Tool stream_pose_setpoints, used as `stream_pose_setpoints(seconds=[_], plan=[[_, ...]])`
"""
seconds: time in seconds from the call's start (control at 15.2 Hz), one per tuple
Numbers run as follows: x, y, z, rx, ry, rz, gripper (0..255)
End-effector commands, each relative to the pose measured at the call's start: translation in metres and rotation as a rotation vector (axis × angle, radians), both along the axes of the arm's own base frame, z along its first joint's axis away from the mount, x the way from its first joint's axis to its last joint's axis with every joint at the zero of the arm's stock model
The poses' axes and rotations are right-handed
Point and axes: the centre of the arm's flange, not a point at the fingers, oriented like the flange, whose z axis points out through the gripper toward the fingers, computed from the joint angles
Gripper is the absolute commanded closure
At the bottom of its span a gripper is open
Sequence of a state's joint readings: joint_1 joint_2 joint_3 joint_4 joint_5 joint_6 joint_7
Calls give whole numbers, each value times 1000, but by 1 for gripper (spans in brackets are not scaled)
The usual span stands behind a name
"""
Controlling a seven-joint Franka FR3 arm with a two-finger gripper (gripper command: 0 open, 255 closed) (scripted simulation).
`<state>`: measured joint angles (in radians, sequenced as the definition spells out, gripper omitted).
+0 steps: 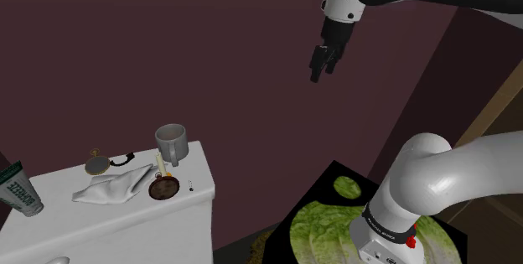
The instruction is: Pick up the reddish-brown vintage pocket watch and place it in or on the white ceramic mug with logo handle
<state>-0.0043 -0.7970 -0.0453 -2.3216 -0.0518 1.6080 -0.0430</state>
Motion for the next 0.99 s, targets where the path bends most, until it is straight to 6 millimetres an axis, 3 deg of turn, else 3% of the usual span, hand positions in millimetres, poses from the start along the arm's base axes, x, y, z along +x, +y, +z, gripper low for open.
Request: stream_pose_setpoints(seconds=[0.0, 0.46, 0.92], plan=[[0, 0, 0, 0, 0, 0, 0], [-27, 89, -46, -33, -147, -88, 0], [-39, 178, -97, -66, -294, -177, 0]])
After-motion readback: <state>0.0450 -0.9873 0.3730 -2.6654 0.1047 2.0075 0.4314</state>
